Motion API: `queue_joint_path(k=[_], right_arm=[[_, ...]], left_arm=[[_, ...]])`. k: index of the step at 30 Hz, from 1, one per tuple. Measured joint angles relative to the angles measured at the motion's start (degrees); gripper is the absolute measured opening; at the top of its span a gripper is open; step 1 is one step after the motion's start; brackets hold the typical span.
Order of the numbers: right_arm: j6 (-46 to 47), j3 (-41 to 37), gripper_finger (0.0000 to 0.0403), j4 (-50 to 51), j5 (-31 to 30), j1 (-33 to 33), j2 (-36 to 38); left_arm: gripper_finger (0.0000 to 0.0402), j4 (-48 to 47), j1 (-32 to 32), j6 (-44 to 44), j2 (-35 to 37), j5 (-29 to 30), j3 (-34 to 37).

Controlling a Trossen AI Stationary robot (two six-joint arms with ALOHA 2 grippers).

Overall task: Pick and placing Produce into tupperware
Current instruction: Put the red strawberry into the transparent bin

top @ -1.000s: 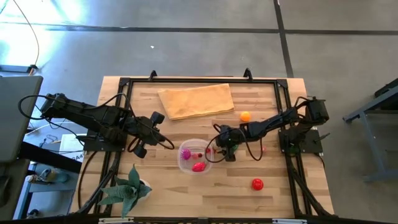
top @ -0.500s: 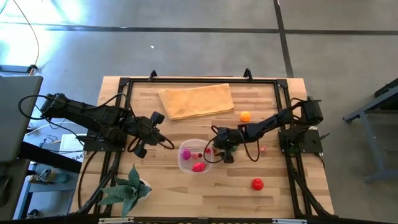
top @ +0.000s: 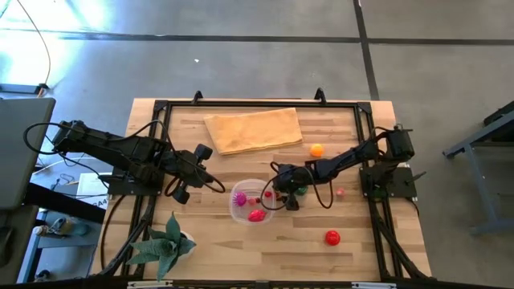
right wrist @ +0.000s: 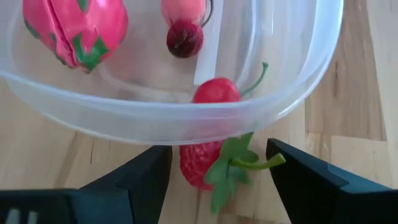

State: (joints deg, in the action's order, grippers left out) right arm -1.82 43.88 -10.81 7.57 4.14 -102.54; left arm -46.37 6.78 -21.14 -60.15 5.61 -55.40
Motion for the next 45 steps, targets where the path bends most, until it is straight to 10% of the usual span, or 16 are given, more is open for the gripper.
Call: queue_joint_path(k=[23, 45], right_arm=[[0.49, 0.09, 0.0148, 2.37, 1.91, -0.04, 0.15], [0.07, -0.13, 0.0139, 15.25, -1.76, -0.48, 11.70]], left_arm=[[0.0003, 0.01, 0.01, -0.01, 0.01, 0.00, 0.00], [0.0003, 0.00, 0.00, -0.01, 0.01, 0.00, 0.00]])
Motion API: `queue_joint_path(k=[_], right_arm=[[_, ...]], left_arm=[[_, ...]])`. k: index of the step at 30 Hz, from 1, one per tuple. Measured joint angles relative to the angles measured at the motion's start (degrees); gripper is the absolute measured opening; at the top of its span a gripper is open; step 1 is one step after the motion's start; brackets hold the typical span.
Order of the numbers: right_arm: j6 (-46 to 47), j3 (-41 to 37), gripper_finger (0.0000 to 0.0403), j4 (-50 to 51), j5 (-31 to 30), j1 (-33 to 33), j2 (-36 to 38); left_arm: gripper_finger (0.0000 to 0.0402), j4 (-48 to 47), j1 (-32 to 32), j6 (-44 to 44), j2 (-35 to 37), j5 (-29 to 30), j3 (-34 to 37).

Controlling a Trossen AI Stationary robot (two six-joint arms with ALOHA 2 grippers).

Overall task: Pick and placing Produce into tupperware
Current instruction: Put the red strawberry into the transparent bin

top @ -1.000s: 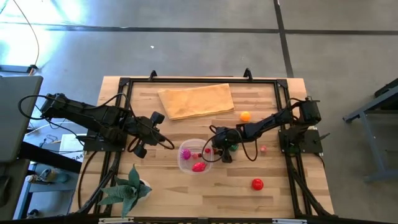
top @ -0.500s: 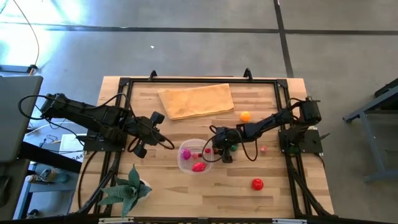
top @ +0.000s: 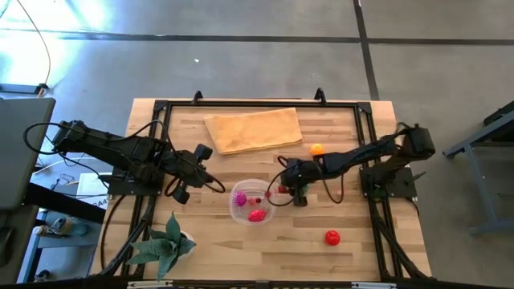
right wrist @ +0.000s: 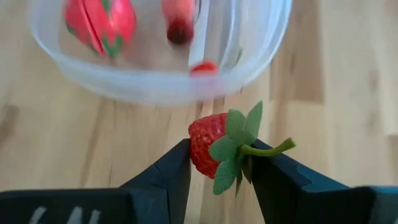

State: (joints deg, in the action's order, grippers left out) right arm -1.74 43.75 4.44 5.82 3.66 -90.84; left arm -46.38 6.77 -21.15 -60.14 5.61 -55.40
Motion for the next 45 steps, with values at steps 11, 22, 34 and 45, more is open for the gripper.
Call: queue_joint_path(k=[11, 22, 34, 45], right_arm=[[5.83, 4.45, 0.0139, 4.97, -5.08, -0.02, 11.96], [0.41, 24.87, 0.0139, 19.36, -1.14, 0.29, -1.00], [0.36, 26.03, 0.0139, 16.58, 0.46, 3.75, -14.22], [-0.23, 26.10, 0.0139, 15.19, 0.93, 3.87, -18.20]], left_arm=[[0.0003, 0.01, 0.01, 0.01, 0.00, 0.00, 0.00], [0.0003, 0.01, -0.01, 0.00, -0.02, 0.00, 0.00], [0.0003, 0.02, 0.01, 0.00, 0.00, 0.00, 0.00], [0.0003, 0.00, 0.01, 0.00, -0.02, 0.00, 0.00]])
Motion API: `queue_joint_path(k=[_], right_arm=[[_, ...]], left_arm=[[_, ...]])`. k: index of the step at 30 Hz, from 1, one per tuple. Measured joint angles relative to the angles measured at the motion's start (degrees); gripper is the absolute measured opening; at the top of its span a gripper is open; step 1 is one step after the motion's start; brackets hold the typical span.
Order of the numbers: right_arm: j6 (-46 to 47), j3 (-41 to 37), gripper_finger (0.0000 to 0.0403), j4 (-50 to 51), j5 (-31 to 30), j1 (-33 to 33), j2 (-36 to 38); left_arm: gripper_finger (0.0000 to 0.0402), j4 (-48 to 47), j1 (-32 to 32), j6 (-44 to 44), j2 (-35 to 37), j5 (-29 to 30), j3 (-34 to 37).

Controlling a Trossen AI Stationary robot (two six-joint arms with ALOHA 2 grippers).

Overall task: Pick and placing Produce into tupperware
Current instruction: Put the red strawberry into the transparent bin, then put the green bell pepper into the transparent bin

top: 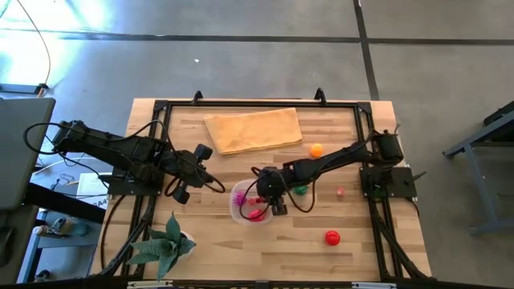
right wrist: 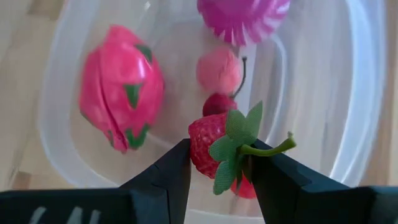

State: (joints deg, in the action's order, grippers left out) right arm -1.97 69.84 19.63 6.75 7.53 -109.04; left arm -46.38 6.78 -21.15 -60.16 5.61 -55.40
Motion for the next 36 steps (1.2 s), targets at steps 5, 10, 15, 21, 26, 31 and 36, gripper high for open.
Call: queue_joint_path(k=[5, 10, 15, 21, 26, 31, 36], right_arm=[[-0.58, 0.00, 0.0139, -0.19, 0.41, 0.02, -1.22], [-0.64, 0.00, 0.0139, -0.71, 0.39, 0.00, -1.32], [-1.51, 0.00, 0.0145, -0.53, 0.39, 0.02, -1.21], [-1.51, 0.00, 0.0170, -0.62, 0.34, 0.02, -1.21], [-1.52, 0.00, 0.0188, -0.64, -0.70, 0.00, -1.21], [-1.52, 0.00, 0.0191, -0.64, -0.62, 0.02, -1.20], [-3.28, 4.40, 0.0190, 4.53, 0.10, 0.03, -1.14]], left_arm=[[0.0003, 0.01, 0.01, 0.00, 0.02, 0.00, 0.00], [0.0003, -0.01, -0.01, 0.00, 0.00, 0.00, 0.00], [0.0003, 0.01, -0.01, 0.00, 0.02, 0.00, 0.00], [0.0003, 0.01, 0.00, 0.00, 0.01, 0.00, 0.00], [0.0003, 0.01, 0.01, 0.00, 0.00, 0.00, 0.00], [0.0003, 0.01, -0.01, 0.01, 0.00, 0.00, 0.00], [0.0003, 0.01, -0.01, 0.00, 0.00, 0.00, 0.00]])
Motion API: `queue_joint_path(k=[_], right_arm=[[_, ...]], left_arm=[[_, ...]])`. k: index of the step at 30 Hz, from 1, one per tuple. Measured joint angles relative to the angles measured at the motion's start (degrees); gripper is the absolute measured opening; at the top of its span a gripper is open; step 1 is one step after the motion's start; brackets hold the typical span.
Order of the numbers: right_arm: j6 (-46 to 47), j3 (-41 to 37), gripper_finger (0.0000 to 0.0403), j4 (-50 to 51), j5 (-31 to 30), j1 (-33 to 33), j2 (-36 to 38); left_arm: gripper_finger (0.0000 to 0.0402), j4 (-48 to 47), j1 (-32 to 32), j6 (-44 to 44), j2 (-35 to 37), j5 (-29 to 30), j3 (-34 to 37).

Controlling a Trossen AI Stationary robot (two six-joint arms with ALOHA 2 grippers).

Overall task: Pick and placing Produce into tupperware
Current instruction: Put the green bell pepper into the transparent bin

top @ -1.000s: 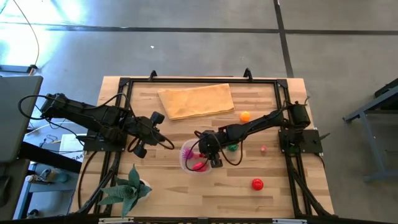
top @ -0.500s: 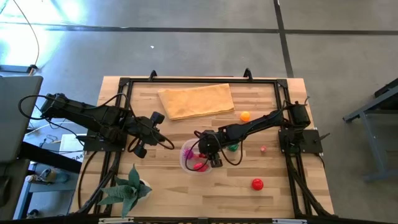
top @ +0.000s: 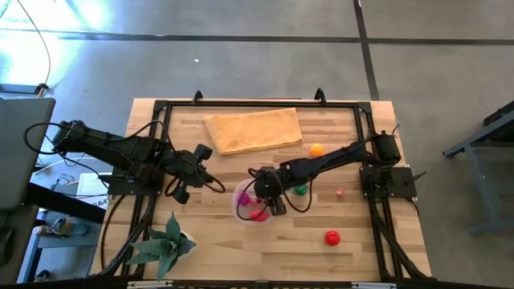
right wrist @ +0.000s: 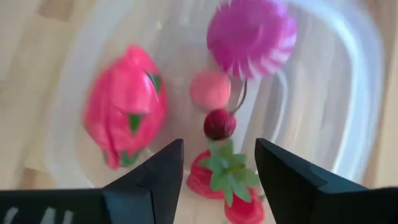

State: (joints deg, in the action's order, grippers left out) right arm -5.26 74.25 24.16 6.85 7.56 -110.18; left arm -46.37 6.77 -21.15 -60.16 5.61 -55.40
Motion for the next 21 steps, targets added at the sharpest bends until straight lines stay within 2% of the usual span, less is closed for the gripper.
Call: queue_joint_path(k=[7, 11, 15, 21], right_arm=[[-2.70, 13.06, 0.0190, 16.34, 0.27, 0.14, 0.03], [-3.04, 17.70, 0.0190, 26.80, 0.24, 0.03, 1.04], [-2.37, 14.93, 0.0190, 29.79, -1.55, -0.50, 6.82], [5.73, 1.63, 0.0190, 25.07, -6.45, -1.37, 21.83]], left_arm=[[0.0003, 0.00, 0.01, 0.00, 0.00, 0.00, 0.00], [0.0003, -0.02, 0.02, 0.00, 0.00, 0.00, 0.00], [0.0003, 0.01, 0.01, 0.00, 0.02, 0.00, 0.00], [0.0003, -0.01, 0.01, 0.00, 0.00, 0.00, 0.00]])
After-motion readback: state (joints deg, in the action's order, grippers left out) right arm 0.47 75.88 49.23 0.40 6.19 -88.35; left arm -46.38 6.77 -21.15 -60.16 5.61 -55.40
